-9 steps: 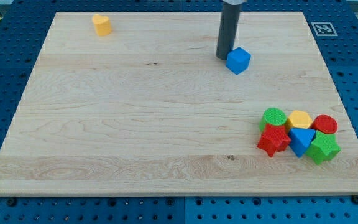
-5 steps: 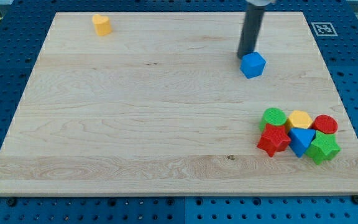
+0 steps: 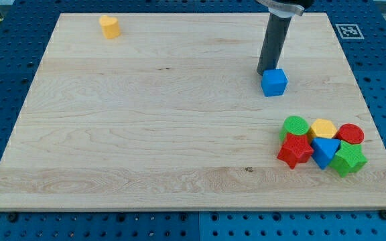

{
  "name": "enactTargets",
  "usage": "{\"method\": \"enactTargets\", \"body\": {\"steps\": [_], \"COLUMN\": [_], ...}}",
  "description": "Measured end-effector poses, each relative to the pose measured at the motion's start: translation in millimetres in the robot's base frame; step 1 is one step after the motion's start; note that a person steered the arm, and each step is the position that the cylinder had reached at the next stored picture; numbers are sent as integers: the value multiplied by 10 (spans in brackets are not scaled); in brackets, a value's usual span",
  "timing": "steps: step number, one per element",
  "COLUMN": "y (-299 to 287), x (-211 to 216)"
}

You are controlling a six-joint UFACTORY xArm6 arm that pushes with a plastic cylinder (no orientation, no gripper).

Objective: Move blue cube to the top of hexagon

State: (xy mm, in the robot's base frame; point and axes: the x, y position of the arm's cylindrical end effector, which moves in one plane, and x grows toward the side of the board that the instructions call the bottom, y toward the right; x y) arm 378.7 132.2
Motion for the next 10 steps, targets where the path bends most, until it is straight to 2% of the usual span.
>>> {"method": "enactTargets", "body": {"steps": [1, 2, 3, 4, 5, 6, 7, 8, 9, 10], "y": [234, 151, -276, -257, 306, 401, 35, -155, -151, -149], "x": [158, 175, 175, 178, 263, 355, 263, 343, 531, 533]}}
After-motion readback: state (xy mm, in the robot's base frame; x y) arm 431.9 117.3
